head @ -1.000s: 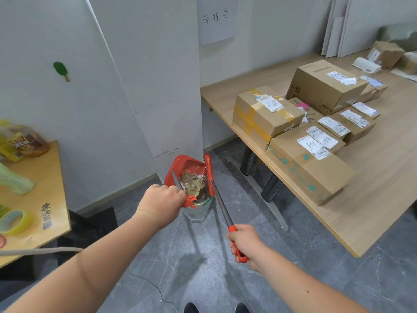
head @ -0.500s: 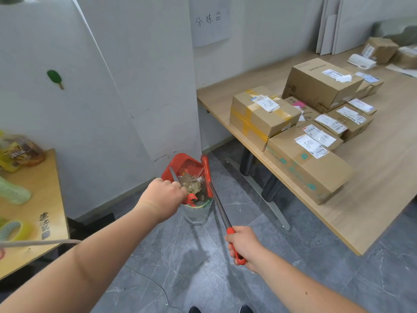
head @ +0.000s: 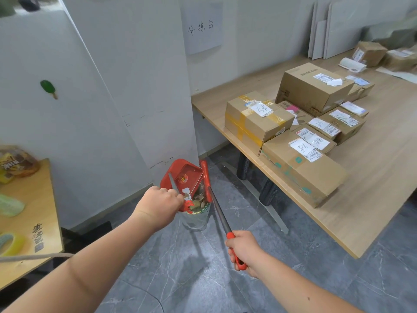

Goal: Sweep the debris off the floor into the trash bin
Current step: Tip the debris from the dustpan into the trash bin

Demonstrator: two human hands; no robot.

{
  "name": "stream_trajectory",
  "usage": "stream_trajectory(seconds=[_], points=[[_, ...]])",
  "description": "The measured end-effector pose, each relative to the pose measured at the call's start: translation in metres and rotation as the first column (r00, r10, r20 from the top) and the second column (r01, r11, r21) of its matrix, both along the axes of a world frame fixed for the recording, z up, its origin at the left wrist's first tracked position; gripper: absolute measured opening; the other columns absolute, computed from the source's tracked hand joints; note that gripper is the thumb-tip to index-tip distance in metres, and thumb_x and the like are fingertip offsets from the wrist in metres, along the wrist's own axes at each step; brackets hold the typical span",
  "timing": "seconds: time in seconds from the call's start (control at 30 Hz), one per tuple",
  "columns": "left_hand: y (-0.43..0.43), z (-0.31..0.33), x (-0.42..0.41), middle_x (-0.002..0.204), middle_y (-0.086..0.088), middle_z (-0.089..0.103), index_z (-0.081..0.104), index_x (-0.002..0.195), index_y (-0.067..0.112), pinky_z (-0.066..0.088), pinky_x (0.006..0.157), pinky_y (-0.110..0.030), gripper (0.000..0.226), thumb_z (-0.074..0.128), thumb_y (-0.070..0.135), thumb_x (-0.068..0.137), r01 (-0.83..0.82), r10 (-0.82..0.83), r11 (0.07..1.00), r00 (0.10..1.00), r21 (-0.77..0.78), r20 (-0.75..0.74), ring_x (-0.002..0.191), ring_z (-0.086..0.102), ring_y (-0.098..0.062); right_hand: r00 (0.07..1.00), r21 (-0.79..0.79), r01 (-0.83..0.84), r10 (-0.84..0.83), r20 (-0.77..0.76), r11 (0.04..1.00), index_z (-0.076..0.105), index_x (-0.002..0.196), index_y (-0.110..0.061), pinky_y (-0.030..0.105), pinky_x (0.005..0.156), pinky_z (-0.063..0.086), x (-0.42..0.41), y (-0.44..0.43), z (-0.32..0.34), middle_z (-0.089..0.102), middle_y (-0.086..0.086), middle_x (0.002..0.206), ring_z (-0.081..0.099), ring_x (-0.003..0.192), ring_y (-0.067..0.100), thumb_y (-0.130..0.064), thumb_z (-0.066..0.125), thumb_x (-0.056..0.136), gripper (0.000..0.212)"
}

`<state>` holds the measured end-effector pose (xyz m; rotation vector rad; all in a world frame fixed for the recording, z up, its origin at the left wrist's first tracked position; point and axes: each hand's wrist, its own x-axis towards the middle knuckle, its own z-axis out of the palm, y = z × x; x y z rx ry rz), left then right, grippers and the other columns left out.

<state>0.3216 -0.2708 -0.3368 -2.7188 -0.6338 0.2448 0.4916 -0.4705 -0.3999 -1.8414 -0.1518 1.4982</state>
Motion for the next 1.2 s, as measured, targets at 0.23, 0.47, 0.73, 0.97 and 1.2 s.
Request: stream_trajectory(seconds=[0.23, 0.47, 0.73, 0.97, 1.2], points=[[0.001, 0.005, -0.005, 0.052, 0.002, 0.055, 0.062, 0.060, 0.021, 0.030, 0.045, -0.027, 0.026, 0.086, 0.015, 0.051, -0.001, 0.002, 1.000, 1.000, -0.004, 0.008, 0.039, 0.054, -0.024, 1.000, 0.034, -0.013, 0.013, -0.017, 0.999, 0.052, 0.096, -0.013, 0.026, 0.048, 0.020, 0.003, -0.001, 0.001, 0.044, 0.004, 0.059, 0.038, 0.043, 0.014, 0.002, 0.047, 0.091, 0.017], [-0.001, 0.019, -0.014, 0.050, 0.001, 0.053, 0.062, 0.057, 0.021, 0.023, 0.048, -0.025, 0.030, 0.088, 0.013, 0.044, -0.040, 0.038, 0.999, 0.998, 0.031, 0.047, 0.036, 0.054, -0.023, 0.999, 0.071, -0.026, 0.029, -0.040, 0.997, 0.051, 0.094, -0.014, 0.026, 0.048, 0.021, 0.003, -0.004, 0.005, 0.043, 0.005, 0.060, 0.039, 0.043, 0.013, 0.001, 0.048, 0.092, 0.015], [-0.004, 0.025, -0.018, 0.049, -0.001, 0.052, 0.058, 0.055, 0.017, 0.024, 0.047, -0.026, 0.032, 0.088, 0.012, 0.046, -0.117, 0.112, 0.992, 0.989, 0.042, 0.099, 0.037, 0.055, -0.026, 0.999, 0.072, -0.050, 0.049, 0.010, 0.996, 0.048, 0.086, -0.011, 0.022, 0.045, 0.023, 0.012, -0.017, 0.007, 0.044, 0.005, 0.059, 0.040, 0.040, 0.015, 0.002, 0.050, 0.090, 0.014], [-0.007, 0.029, -0.017, 0.048, -0.002, 0.052, 0.056, 0.053, 0.016, 0.025, 0.047, -0.025, 0.036, 0.092, 0.015, 0.049, -0.183, 0.173, 0.982, 0.973, 0.050, 0.151, 0.035, 0.055, -0.027, 0.998, 0.065, -0.045, 0.042, 0.046, 0.997, 0.058, 0.100, -0.005, 0.021, 0.044, 0.024, 0.039, -0.026, 0.012, 0.046, 0.005, 0.059, 0.041, 0.040, 0.014, 0.001, 0.052, 0.091, 0.012], [-0.011, 0.025, -0.013, 0.048, -0.003, 0.053, 0.055, 0.053, 0.015, 0.027, 0.048, -0.025, 0.039, 0.094, 0.017, 0.050, -0.221, 0.211, 0.975, 0.958, 0.033, 0.193, 0.036, 0.056, -0.028, 0.998, 0.048, -0.031, 0.029, 0.058, 0.998, 0.046, 0.130, 0.010, 0.021, 0.043, 0.024, 0.051, -0.032, 0.019, 0.046, 0.006, 0.060, 0.041, 0.041, 0.013, 0.002, 0.052, 0.093, 0.039]])
